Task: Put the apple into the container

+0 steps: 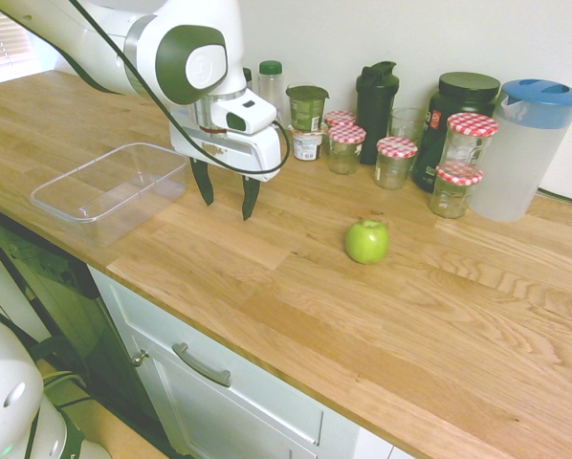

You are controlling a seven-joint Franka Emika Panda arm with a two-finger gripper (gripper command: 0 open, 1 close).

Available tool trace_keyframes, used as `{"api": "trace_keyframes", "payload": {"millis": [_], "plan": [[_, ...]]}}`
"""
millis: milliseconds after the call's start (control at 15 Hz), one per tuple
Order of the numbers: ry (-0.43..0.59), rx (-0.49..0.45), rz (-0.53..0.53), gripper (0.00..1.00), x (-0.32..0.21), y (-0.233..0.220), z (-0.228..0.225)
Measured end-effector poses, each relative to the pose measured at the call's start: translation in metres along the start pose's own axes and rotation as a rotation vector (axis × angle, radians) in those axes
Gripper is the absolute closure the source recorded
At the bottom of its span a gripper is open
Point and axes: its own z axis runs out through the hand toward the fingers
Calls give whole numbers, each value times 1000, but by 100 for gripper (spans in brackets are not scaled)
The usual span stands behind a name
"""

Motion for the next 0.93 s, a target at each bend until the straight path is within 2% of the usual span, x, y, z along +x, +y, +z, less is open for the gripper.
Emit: {"api": "trace_keyframes", "payload": {"millis": [200,333,467,667,933], "plan": [[-1,9,6,0,8,2,-5],[8,40,30,0,45,11,-35],[24,58,27,0,103,39,-67],[51,32,-120,0,176,80,-76],[-19,-52,-265,0,213,106,-39]]}}
